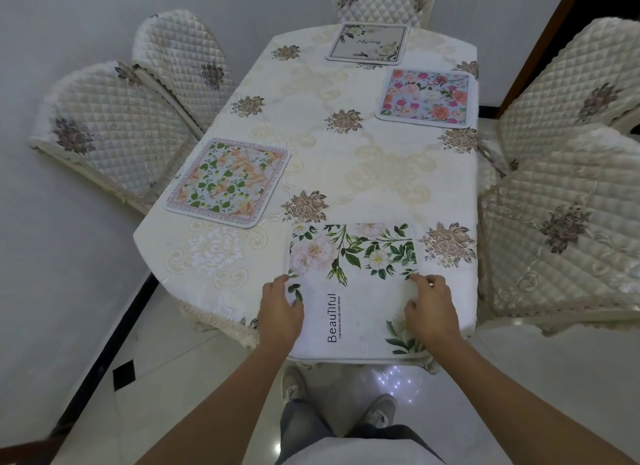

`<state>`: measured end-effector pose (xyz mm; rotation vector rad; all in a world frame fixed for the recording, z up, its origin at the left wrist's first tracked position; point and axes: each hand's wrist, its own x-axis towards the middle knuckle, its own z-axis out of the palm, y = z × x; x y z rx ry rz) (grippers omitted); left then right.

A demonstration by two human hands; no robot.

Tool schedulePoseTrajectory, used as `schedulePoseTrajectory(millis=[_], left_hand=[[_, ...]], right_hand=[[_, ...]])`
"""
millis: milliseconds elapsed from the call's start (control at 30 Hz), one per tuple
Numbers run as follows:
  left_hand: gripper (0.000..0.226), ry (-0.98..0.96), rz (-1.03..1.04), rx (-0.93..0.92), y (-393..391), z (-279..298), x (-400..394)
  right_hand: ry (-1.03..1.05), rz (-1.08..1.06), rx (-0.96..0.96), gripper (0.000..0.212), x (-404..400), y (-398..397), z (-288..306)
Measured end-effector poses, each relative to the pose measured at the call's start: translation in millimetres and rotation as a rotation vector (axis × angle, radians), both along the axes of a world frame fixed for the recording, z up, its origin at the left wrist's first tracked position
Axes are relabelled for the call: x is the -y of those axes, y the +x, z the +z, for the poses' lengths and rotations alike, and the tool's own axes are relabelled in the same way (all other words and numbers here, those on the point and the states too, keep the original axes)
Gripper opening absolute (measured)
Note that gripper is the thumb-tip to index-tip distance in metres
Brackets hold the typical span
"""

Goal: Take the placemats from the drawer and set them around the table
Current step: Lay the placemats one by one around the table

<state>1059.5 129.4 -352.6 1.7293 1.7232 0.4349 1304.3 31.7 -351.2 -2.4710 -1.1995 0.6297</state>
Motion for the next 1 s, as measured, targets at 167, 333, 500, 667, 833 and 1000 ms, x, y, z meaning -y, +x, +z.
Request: schedulePoseTrajectory(millis=[167,333,500,667,833,1000], left_hand=[[0.036,-0.171,0.15,0.127,0,1,-17],[0.033,-0.148,0.051,0.045,0,-6,-9],[0.052,-0.109,-0.022,-0.181,2,-12,-4],[0.044,-0.209,0.045,-0.101,-2,-10,-15],[0.017,-0.272,0.091,0.048,-10,-9,-20],[0.014,-0.163,0.061,0.036,-25,-2,-31]], right_hand=[[-0.046,0.01,-0.038,0.059,-6,11,3],[-0.121,0.027,-0.025,0.063,2,10,-1],[-0.155,0.042,-0.019,0.067,9,1,-7],[-0.111,-0.055,-0.094,0.071,6,4,-6],[-0.032,-0.04,-0.078,0.071,-4,6,-1],[0.032,-0.018,-0.12,0.074,-15,-9,5]])
